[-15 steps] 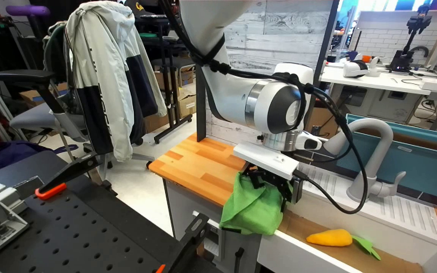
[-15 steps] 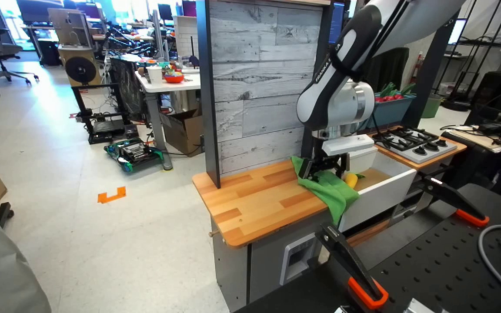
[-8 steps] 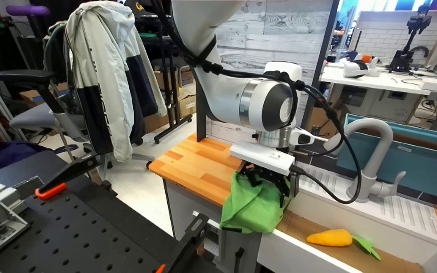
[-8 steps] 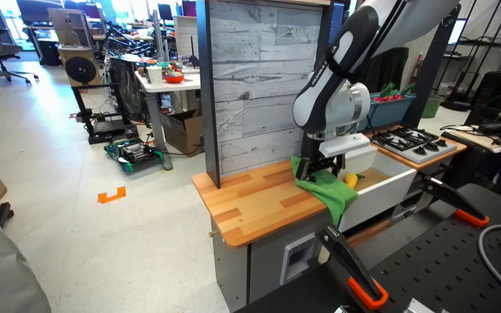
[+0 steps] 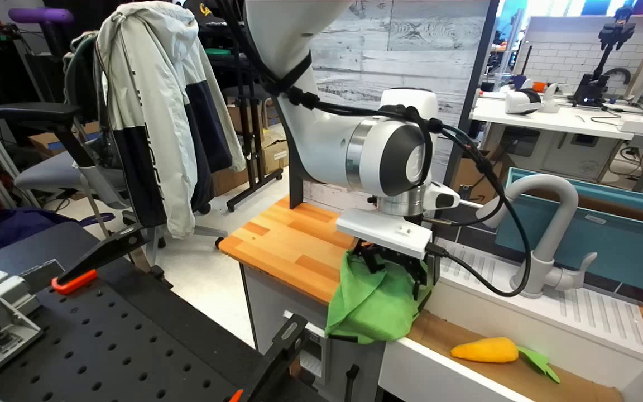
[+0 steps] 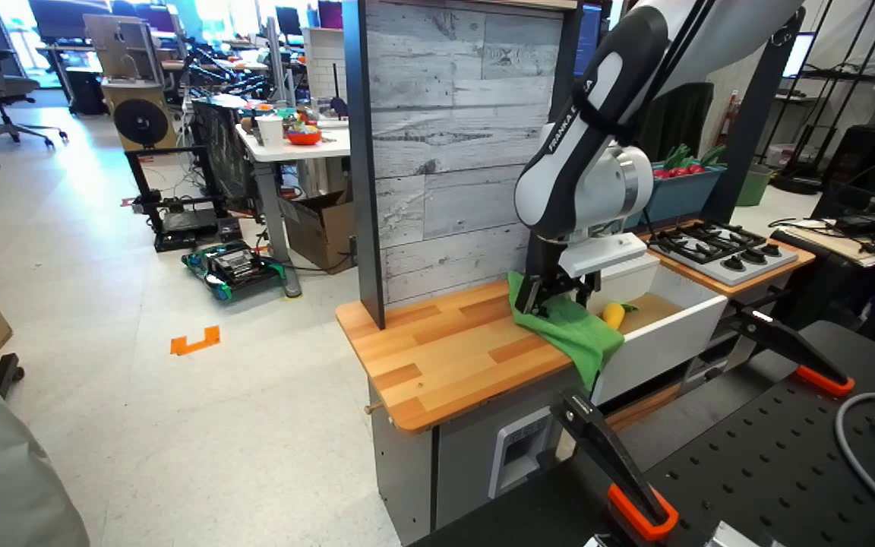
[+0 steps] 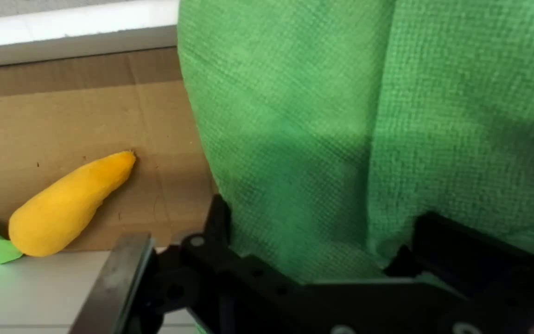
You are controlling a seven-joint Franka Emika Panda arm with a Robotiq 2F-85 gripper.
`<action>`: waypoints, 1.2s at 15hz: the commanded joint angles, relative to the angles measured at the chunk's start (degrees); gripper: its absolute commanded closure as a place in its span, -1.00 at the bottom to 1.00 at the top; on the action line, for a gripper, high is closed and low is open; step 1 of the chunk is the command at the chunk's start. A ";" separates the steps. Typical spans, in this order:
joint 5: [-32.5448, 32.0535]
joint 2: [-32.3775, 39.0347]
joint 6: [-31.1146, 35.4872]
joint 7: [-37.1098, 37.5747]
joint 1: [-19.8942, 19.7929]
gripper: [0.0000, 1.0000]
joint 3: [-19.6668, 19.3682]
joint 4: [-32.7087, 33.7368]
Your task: Move the green towel to the left
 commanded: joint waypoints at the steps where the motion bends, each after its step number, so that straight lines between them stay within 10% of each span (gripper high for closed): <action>1: 0.01 -5.01 3.90 -1.36 -0.34 -1.00 1.61 -6.19; 18: -0.07 -2.94 1.31 -0.71 0.49 -1.00 2.52 -3.78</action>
